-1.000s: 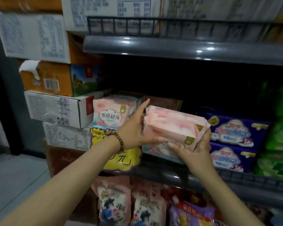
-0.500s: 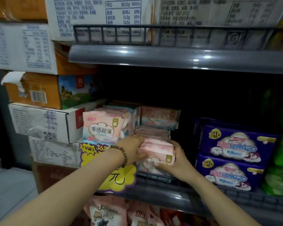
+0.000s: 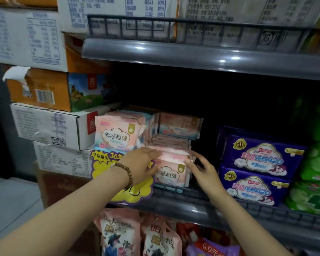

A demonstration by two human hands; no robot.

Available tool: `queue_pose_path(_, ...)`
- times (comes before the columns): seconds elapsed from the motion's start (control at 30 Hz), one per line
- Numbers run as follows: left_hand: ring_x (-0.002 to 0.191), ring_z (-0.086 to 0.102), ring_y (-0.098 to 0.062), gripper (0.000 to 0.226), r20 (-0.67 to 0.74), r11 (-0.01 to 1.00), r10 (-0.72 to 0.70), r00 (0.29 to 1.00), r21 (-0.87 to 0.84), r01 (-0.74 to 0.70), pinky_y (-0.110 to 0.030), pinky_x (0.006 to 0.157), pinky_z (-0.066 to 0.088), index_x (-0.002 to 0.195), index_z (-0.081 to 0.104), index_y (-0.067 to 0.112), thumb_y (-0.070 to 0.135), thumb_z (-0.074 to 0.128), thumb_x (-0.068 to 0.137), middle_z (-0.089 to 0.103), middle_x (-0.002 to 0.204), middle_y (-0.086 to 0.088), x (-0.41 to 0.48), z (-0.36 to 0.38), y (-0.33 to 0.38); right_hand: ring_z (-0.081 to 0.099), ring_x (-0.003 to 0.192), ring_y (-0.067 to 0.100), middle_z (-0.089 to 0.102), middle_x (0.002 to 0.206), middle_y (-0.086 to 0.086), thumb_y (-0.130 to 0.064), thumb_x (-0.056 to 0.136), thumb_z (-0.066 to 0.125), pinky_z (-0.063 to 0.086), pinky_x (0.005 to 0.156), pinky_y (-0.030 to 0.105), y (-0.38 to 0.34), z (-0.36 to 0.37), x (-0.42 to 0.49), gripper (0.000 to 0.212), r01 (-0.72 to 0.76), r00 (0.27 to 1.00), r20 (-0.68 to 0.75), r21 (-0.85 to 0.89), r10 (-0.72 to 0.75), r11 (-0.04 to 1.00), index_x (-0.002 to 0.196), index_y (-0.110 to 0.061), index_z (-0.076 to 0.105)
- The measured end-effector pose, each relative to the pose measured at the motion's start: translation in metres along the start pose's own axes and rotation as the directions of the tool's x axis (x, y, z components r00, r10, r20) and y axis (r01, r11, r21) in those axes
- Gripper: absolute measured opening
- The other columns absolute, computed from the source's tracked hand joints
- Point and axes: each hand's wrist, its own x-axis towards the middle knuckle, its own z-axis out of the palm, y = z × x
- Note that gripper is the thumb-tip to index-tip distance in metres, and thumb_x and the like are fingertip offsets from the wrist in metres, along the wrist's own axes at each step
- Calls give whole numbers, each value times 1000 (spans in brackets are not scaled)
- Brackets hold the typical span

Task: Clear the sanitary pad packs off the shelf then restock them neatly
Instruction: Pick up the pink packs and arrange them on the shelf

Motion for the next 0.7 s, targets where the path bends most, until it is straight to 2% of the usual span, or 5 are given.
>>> queue_pose_path(0.1,139,27,-11,55,-15,1000,16,1000,-2,-16,-23,112,20,148,26,25,45,37,98,31,152,5,-4,3,1,48,126,12,55,122,-12,-31,88,64,40,109,40,1,4,-1,32,-61,998,-26,72,63,996,120,-34,60)
queue_pose_path(0.27,144,14,-11,56,-14,998,3,1000,58,-2,-24,115,6,149,22,26,45,35,99,18,157,6,-11,8,2,39,134,16,51,137,2,-24,91,63,32,105,18,-7,26,3,44,-61,998,-10,47,61,997,134,-16,55)
queue_pose_path(0.4,145,10,-13,56,-56,999,5,998,47,-3,-26,117,2,149,23,26,45,36,98,16,158,5,-26,9,1,44,128,14,49,140,3,-27,93,59,37,107,27,-12,22,-2,41,-86,995,-51,57,89,995,133,-19,55)
queue_pose_path(0.6,131,41,-23,53,-319,984,25,947,-158,-79,-33,111,27,132,54,18,45,38,89,52,137,-3,-101,42,0,25,139,1,29,153,-8,-31,96,51,24,113,21,-4,28,-78,40,149,980,-105,-184,-170,972,136,-28,49)
queue_pose_path(0.7,123,44,-17,49,-269,947,-77,960,-322,-14,-30,106,33,130,55,15,40,44,89,54,132,-3,-152,93,-4,23,139,-3,29,151,-14,-34,93,52,19,108,7,23,60,-138,38,191,981,1,-200,-194,961,131,-31,52)
